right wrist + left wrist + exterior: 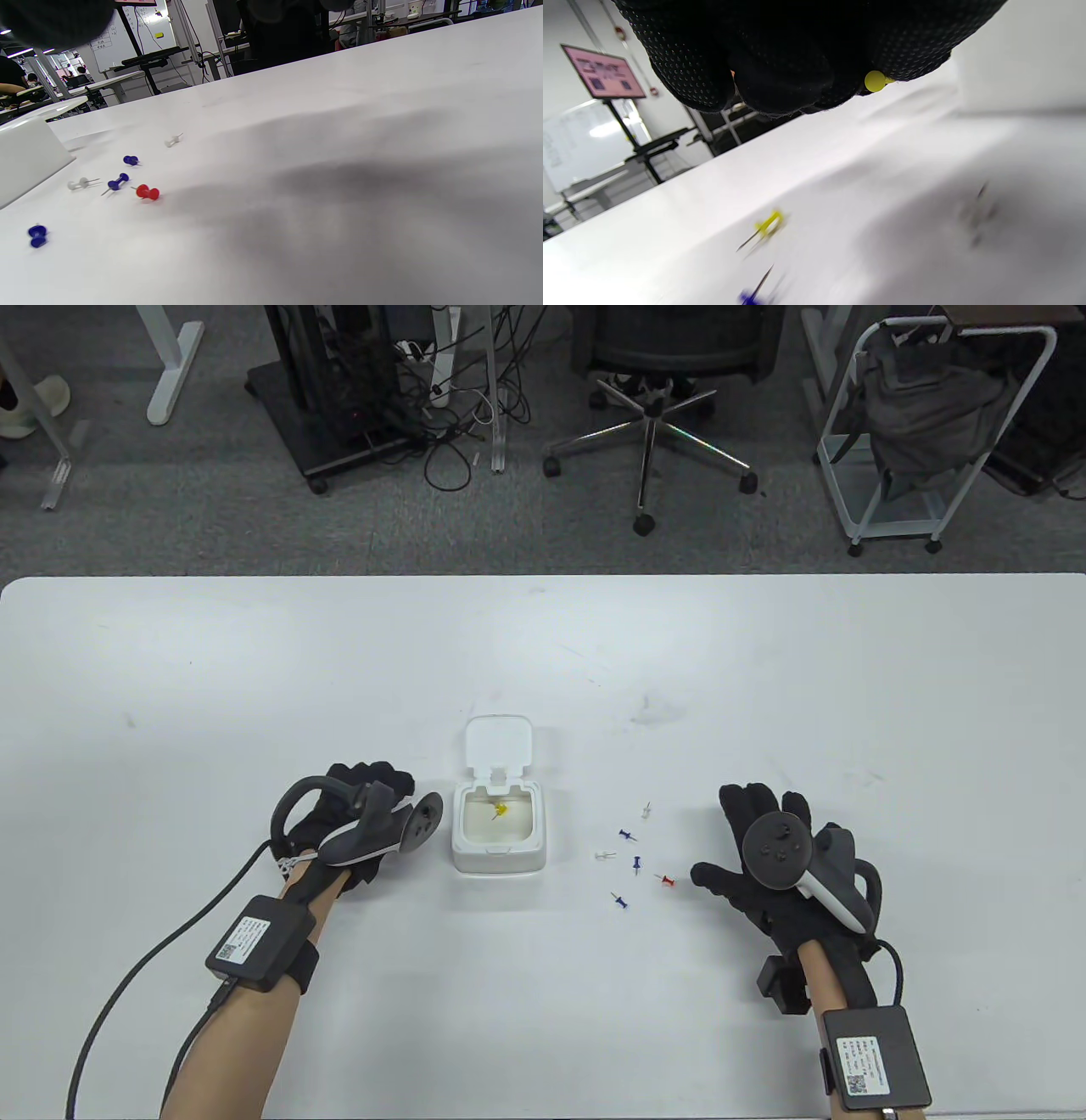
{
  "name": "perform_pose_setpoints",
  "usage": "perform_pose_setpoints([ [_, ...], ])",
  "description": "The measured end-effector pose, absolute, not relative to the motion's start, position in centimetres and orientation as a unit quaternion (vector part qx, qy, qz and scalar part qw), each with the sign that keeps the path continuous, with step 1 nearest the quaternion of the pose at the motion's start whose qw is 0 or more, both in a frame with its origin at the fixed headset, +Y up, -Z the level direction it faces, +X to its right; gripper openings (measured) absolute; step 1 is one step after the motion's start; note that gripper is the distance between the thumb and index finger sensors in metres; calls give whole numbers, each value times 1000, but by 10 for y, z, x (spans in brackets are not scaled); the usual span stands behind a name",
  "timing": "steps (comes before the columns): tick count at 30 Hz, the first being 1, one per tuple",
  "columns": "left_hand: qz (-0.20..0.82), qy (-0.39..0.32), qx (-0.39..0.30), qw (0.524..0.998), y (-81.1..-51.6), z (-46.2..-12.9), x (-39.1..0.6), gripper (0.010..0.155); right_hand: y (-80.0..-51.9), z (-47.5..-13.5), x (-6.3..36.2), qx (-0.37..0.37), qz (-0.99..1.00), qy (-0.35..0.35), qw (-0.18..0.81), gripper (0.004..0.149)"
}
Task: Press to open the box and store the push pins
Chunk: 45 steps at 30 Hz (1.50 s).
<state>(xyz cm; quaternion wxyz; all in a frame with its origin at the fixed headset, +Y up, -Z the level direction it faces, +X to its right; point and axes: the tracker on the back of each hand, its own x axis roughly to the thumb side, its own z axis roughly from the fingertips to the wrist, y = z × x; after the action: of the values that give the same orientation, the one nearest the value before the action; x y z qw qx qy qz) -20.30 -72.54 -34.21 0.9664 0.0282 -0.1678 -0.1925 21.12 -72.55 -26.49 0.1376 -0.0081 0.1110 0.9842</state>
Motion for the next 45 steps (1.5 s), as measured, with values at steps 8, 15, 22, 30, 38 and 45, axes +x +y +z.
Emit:
perform_pose_setpoints([
  [8,-130,-180,47,974,-709,-340,-166,41,-725,-264,210,-3,984,111,140,91],
  [15,-115,-194,53,973,-709,-332,-134,41,-721,-263,209,2,985,100,141,90],
  [22,-126,-198,46,971,-713,-331,-115,40,-721,-261,206,13,984,102,144,90],
  [30,-138,-196,35,970,-721,-332,-113,45,-720,-261,206,15,983,104,151,90],
  [38,-130,-191,45,972,-713,-326,-118,48,-722,-261,206,18,982,108,153,90],
  [45,-136,-186,51,972,-708,-315,-138,49,-722,-261,205,17,982,113,154,90],
])
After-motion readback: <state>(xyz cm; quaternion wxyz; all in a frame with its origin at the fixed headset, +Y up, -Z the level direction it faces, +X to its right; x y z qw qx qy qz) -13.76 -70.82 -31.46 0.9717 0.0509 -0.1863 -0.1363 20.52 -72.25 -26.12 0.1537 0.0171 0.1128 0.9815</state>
